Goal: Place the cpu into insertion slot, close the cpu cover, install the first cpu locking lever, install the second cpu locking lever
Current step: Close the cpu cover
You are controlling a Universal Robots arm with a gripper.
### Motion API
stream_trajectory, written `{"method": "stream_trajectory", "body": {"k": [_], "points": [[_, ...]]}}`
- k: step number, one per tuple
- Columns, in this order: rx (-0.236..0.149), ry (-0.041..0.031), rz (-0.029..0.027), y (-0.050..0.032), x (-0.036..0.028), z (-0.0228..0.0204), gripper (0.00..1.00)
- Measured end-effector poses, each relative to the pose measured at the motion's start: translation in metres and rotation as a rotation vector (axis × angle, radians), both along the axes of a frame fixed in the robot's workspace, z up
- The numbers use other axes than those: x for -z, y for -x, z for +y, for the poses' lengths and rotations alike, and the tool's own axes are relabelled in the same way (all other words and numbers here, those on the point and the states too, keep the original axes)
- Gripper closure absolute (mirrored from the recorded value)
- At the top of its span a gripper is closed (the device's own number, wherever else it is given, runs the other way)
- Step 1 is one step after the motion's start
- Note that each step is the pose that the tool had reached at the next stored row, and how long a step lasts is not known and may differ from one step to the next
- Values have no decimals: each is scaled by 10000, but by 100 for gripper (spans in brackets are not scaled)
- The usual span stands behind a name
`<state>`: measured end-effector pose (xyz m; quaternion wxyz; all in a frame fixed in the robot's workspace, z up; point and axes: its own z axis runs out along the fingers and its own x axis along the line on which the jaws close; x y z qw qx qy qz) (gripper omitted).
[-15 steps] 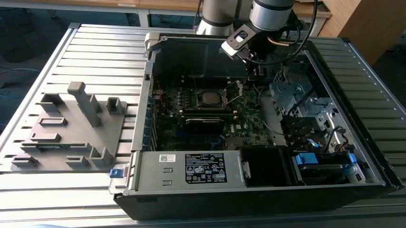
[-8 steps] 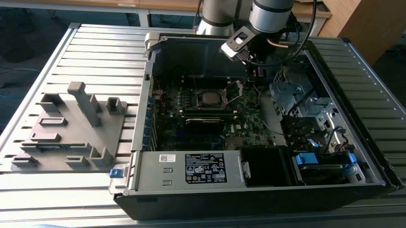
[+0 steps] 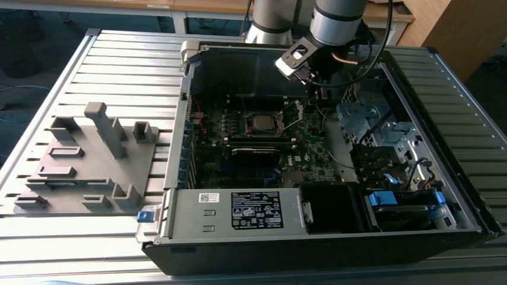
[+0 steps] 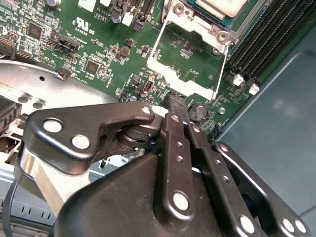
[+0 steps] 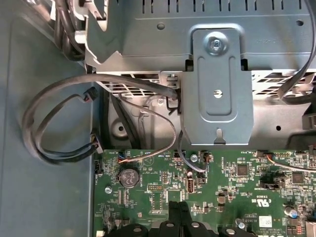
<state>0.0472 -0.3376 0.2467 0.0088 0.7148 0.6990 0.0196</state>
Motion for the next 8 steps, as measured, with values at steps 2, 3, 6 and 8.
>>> {"method": "stream_trajectory", "body": {"k": [2,3,6,8], "points": [[0,-1,0,0,21,0,89],[0,-1,0,0,31,0,89],[0,0,0,0,51,0,89],[0,3,1,0,52,0,89]]}}
